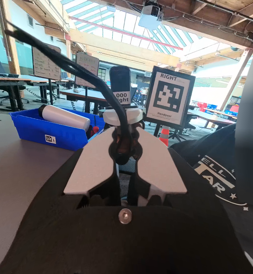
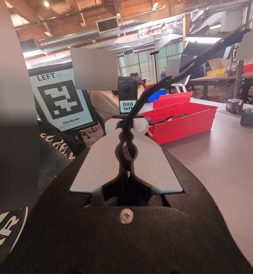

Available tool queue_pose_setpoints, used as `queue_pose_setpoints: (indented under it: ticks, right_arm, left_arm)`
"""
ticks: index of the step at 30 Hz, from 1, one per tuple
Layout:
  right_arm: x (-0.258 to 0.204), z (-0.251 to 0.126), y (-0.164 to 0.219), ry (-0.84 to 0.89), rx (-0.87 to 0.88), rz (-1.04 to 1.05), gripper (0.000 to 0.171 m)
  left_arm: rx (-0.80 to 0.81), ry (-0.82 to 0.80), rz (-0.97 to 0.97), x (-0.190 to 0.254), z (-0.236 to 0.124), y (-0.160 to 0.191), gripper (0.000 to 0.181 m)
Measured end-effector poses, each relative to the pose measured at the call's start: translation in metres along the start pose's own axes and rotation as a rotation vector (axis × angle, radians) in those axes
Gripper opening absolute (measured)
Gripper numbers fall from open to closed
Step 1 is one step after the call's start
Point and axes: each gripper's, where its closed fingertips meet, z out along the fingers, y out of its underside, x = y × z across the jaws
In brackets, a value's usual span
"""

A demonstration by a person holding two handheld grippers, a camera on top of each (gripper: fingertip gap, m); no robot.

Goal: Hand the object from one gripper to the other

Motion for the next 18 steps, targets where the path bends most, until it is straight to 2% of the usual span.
queue_pose_setpoints:
  ticks: [3, 7, 10, 12, 15, 18]
  right_arm:
    - [-0.004, 0.001, 0.001, -0.019, -0.004, 0.015, 0.005]
    - [-0.005, 0.002, -0.002, -0.020, 0.017, -0.006, 0.008]
    - [0.001, 0.001, -0.001, 0.025, 0.013, -0.047, 0.032]
    - [0.003, 0.003, 0.005, 0.038, -0.021, -0.082, 0.037]
    - [0.002, 0.009, 0.014, 0.050, -0.069, -0.140, 0.037]
    - [0.007, 0.011, 0.014, 0.111, -0.064, -0.213, 0.028]
  left_arm:
    - [0.002, 0.031, 0.008, 0.003, 0.002, 0.003, 0.008]
    - [0.028, 0.029, -0.004, 0.003, 0.001, -0.002, 0.006]
    - [0.099, -0.006, -0.034, -0.003, -0.005, -0.013, 0.005]
    - [0.148, -0.033, -0.054, -0.008, -0.011, -0.020, 0.005]
    - [0.180, -0.056, -0.074, -0.013, -0.015, -0.024, 0.006]
    - [0.194, -0.043, -0.094, -0.012, -0.014, -0.025, 0.006]
